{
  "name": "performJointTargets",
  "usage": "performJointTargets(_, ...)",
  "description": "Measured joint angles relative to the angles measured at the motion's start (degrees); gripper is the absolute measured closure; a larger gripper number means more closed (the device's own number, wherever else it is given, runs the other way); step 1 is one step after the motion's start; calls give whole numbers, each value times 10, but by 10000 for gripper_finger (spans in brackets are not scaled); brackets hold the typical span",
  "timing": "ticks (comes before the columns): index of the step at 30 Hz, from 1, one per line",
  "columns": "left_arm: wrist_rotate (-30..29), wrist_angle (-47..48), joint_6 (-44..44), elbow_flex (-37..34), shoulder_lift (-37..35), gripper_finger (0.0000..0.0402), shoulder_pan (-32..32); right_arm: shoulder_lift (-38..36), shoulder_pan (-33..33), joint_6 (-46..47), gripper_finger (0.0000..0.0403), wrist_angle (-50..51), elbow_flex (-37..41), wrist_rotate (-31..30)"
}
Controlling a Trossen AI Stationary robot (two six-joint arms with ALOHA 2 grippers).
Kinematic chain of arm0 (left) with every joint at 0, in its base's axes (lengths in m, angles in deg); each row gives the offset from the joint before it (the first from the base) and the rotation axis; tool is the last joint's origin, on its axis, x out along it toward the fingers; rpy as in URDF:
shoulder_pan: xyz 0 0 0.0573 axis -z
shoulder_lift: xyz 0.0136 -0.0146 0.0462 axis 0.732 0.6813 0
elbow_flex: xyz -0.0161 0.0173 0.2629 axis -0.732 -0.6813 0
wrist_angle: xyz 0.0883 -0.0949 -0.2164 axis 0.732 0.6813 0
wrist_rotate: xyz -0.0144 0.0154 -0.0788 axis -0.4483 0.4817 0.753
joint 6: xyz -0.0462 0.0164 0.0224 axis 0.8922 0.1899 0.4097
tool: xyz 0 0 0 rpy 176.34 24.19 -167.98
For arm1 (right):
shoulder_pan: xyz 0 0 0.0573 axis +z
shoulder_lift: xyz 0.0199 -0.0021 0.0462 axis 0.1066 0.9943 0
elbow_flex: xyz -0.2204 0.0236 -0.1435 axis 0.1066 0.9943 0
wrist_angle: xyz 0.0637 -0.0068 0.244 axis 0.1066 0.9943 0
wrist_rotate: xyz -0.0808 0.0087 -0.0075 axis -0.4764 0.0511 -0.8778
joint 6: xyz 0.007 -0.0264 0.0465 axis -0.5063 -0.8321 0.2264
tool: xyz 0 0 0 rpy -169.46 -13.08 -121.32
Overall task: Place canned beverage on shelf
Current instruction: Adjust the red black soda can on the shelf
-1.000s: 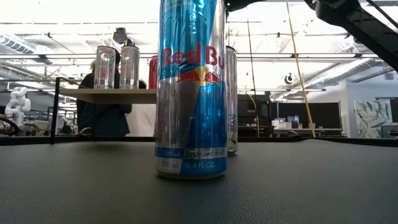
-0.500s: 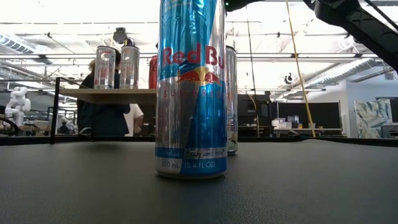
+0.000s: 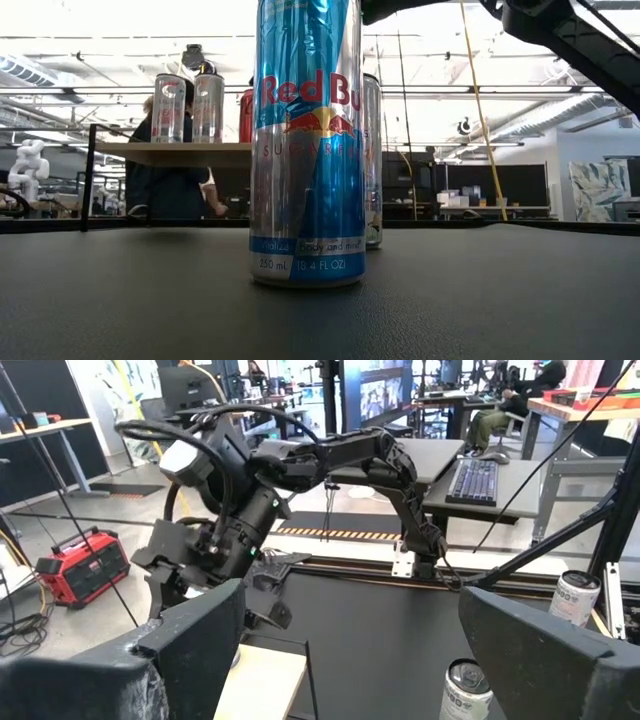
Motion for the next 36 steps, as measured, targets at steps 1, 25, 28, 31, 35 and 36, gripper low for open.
performJointTargets(1, 0, 0, 0, 0, 0, 35, 0, 0, 0, 0, 191, 0, 0, 0)
performJointTargets(25, 0, 0, 0, 0, 0, 35, 0, 2, -5, 9, 198, 16, -1, -61)
performJointTargets(28, 0, 1, 0, 0, 0, 35, 0, 3, -5, 4, 198, 13, -1, -61)
performJointTargets(31, 0, 1, 0, 0, 0, 35, 0, 3, -4, 0, 198, 12, -1, -61)
performJointTargets(35, 0, 4, 0, 0, 0, 35, 0, 0, -1, -1, 198, 12, -1, -61)
performJointTargets(36, 0, 5, 0, 0, 0, 35, 0, -3, 1, -2, 198, 13, 0, -60)
